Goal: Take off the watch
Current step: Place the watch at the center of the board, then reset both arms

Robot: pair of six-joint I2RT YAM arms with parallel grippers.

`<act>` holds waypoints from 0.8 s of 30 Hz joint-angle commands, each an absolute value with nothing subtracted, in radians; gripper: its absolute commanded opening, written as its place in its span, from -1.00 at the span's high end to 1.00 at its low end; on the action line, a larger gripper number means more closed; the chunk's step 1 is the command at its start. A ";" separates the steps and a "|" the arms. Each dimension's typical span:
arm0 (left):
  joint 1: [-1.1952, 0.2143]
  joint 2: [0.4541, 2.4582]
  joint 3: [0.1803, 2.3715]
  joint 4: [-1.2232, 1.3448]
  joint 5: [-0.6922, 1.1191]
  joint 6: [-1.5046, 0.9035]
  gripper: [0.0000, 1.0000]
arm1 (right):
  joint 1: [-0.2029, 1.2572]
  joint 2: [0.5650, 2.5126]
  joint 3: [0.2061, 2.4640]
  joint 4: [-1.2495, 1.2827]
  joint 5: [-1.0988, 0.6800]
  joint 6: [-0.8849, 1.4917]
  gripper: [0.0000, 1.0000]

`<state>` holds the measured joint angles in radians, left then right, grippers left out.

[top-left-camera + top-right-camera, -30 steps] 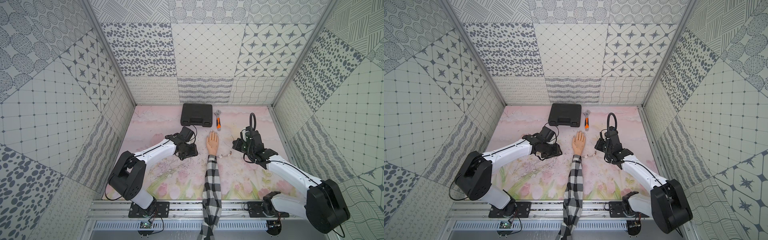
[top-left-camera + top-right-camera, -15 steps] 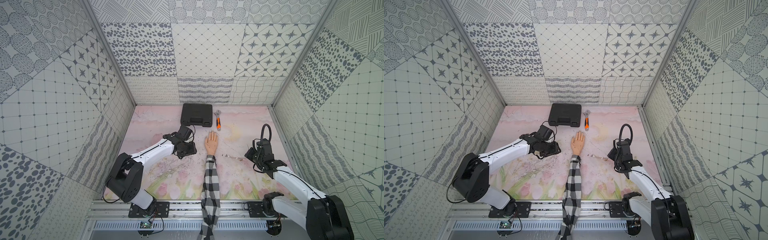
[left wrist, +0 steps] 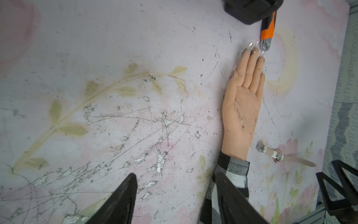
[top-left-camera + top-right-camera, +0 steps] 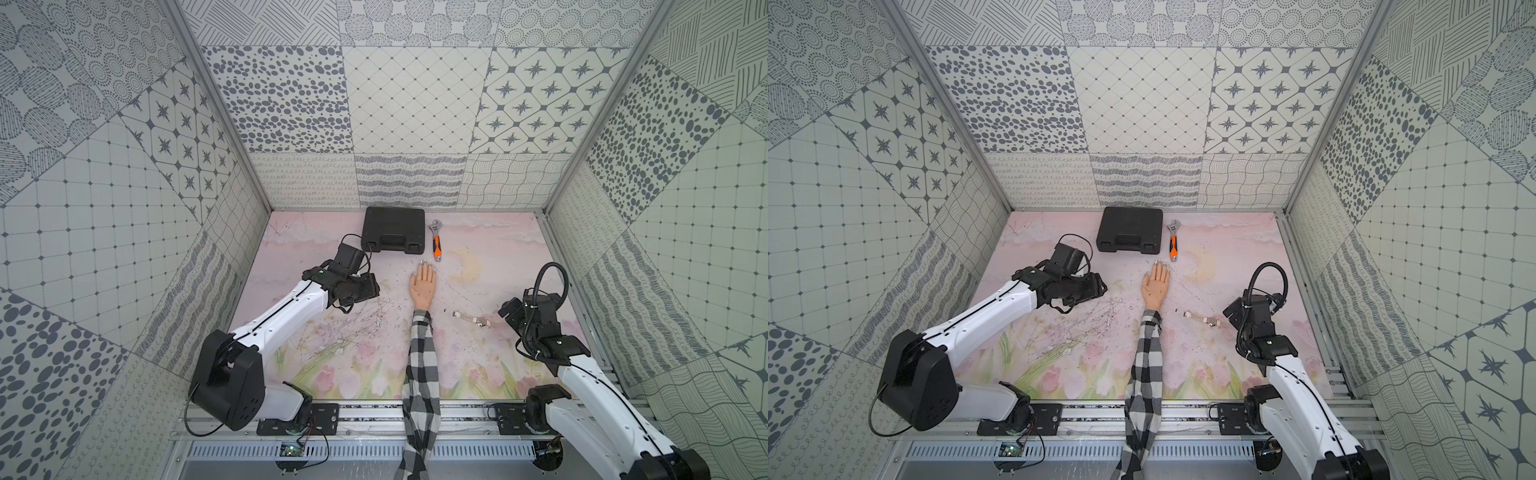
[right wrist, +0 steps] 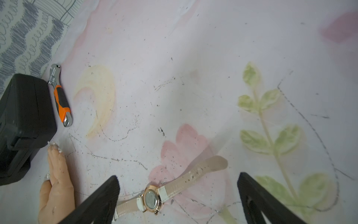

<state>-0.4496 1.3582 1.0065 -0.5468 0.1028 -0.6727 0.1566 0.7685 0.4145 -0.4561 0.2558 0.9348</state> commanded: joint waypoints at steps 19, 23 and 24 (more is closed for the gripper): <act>-0.287 1.090 0.653 -0.083 -0.754 -0.353 -0.97 | 0.145 1.101 0.429 0.283 0.580 0.235 -0.95; -0.242 1.147 0.529 0.184 -0.678 -0.220 -0.97 | 0.124 1.204 0.375 0.490 0.481 0.155 -0.95; -0.227 1.175 0.500 0.254 -0.643 -0.184 -0.97 | 0.118 1.232 0.362 0.540 0.452 0.134 -0.95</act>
